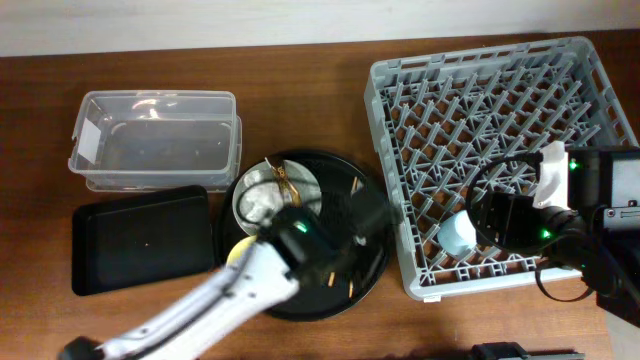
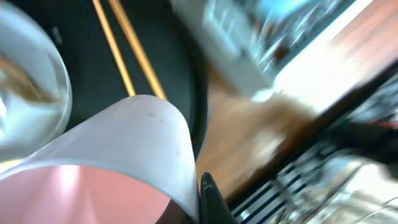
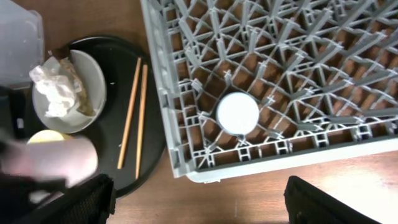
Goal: Sort waste into correct bins and load items into the dishwasher rack
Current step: 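Grasp the pink cup with the left gripper and lift it, then hand the pink cup from the left gripper to the right gripper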
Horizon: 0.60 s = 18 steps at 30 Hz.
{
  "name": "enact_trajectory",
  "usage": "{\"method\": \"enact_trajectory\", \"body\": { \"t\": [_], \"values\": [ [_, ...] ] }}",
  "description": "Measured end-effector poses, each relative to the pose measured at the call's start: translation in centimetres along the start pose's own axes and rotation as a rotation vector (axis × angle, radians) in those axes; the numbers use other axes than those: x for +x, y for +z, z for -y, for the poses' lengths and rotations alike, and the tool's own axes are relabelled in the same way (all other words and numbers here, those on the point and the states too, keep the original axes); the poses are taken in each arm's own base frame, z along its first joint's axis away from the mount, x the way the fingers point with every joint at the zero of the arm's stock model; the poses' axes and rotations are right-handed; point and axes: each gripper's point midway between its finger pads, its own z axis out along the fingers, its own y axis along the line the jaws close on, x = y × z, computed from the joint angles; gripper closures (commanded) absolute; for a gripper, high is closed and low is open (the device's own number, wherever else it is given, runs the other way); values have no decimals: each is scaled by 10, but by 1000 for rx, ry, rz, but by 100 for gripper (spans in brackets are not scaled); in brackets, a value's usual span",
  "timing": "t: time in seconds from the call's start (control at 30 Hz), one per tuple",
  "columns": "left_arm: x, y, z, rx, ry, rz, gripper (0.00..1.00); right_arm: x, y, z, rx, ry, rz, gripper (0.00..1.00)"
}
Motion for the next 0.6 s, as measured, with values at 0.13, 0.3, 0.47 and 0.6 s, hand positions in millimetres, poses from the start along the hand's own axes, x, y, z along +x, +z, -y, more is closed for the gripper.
{"method": "enact_trajectory", "body": {
  "t": [0.13, 0.3, 0.47, 0.6],
  "values": [
    [-50, -54, -14, 284, -53, 148, 100, 6, -4, -35, -210, -154, -22, 11],
    [-74, -110, -6, 720, 6, 275, 100, 12, -15, -82, -510, -312, -35, 11],
    [-78, -165, 21, 1046, 196, 387, 100, 3, -35, -124, -803, -443, 33, 11],
    [-72, -180, 30, 1147, 241, 387, 100, -6, -43, -147, -942, -511, 76, 11]
  ]
}}
